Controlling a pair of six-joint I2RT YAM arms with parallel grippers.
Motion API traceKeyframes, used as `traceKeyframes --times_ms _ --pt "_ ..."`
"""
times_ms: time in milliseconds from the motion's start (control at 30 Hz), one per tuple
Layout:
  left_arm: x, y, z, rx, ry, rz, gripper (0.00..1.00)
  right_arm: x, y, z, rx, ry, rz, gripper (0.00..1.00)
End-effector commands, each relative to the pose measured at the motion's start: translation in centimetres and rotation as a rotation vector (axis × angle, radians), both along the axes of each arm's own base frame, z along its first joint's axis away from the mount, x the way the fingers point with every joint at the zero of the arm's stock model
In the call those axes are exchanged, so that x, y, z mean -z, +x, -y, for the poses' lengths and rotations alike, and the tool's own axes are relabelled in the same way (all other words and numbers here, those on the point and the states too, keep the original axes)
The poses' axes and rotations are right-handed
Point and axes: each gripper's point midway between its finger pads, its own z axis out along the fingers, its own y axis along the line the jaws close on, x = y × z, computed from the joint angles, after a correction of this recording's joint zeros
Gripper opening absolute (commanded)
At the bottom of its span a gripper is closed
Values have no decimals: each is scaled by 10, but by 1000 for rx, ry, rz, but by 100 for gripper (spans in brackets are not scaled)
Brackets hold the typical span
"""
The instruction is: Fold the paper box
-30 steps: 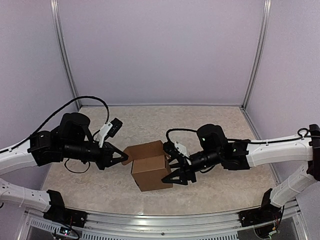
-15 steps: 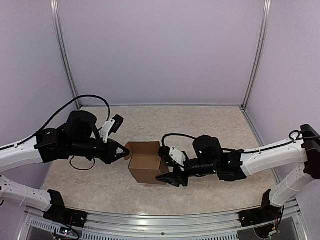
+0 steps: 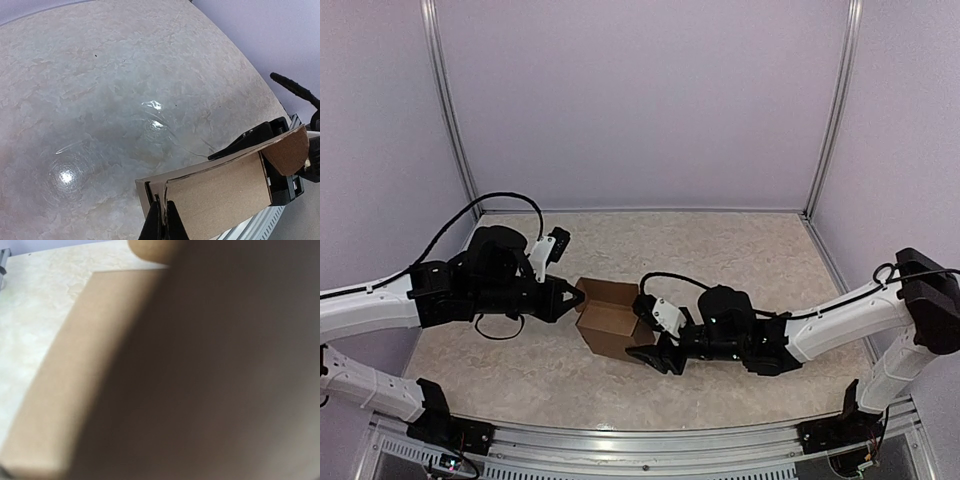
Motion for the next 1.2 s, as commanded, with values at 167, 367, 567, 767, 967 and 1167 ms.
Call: traceKeyframes --times_ms 167,367,567,767,967,1167 --pt "39 -22 6 80 28 -22 0 -10 17 -8 99 133 -12 10" --pt "60 -25 1 74 44 -14 0 9 19 -7 126 155 -61 10" --pt "72 -22 -5 42 83 -8 0 21 24 0 176 182 -59 9" --pt "83 -23 -3 32 135 -9 0 27 28 8 214 212 -34 10" --pt "92 -21 -3 11 193 -11 0 33 34 17 268 221 -14 10" --pt "97 -18 -4 -22 236 -16 0 38 36 23 316 232 1 11"
